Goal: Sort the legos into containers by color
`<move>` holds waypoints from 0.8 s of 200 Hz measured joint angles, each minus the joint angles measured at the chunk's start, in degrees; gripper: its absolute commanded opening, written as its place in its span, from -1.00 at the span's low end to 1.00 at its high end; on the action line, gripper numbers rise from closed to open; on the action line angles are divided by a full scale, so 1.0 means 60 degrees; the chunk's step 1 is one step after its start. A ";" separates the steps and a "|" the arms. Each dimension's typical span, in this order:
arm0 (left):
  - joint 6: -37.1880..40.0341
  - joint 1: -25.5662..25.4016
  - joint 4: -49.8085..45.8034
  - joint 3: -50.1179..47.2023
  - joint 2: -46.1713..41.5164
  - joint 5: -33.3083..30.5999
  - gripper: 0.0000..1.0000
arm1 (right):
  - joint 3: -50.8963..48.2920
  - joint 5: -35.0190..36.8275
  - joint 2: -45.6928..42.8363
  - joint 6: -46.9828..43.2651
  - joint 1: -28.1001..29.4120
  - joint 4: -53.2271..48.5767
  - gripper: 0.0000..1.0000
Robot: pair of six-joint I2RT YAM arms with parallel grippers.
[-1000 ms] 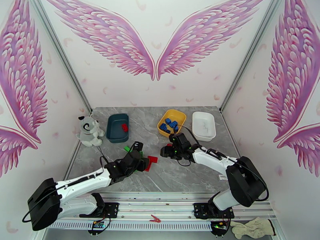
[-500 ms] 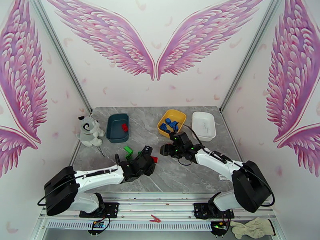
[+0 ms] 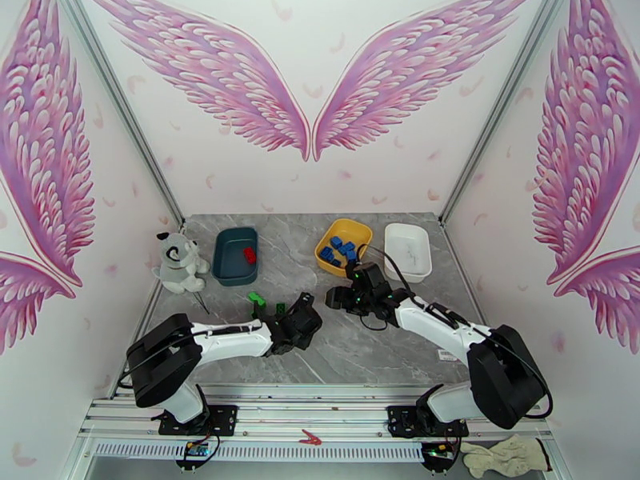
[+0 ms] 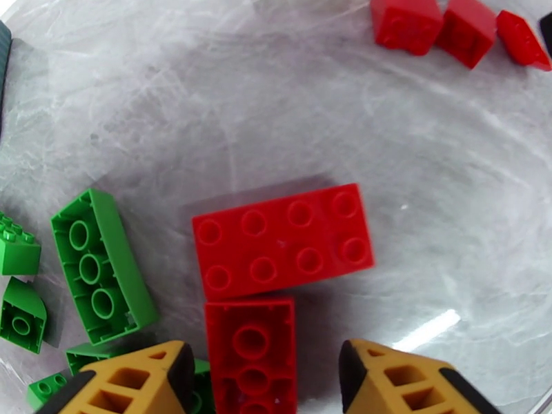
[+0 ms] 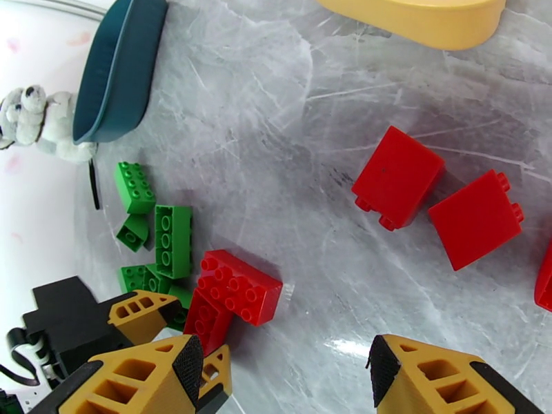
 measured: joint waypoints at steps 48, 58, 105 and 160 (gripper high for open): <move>0.0051 0.0058 0.0033 0.0000 0.0018 -0.0004 0.05 | -0.0051 -0.0025 -0.0062 0.0025 -0.0025 0.0004 0.40; 0.0076 0.0058 0.0084 0.0000 0.0058 -0.0011 0.04 | -0.0051 -0.0025 -0.0066 0.0029 -0.0025 0.0004 0.40; 0.0168 0.0080 0.0270 0.0138 0.0517 0.0098 -0.02 | -0.0051 -0.0036 -0.0066 0.0033 -0.0029 0.0004 0.40; 0.0273 0.0080 0.0069 0.0488 0.0849 0.0138 -0.13 | -0.0058 -0.0066 -0.0095 0.0033 -0.0044 0.0004 0.40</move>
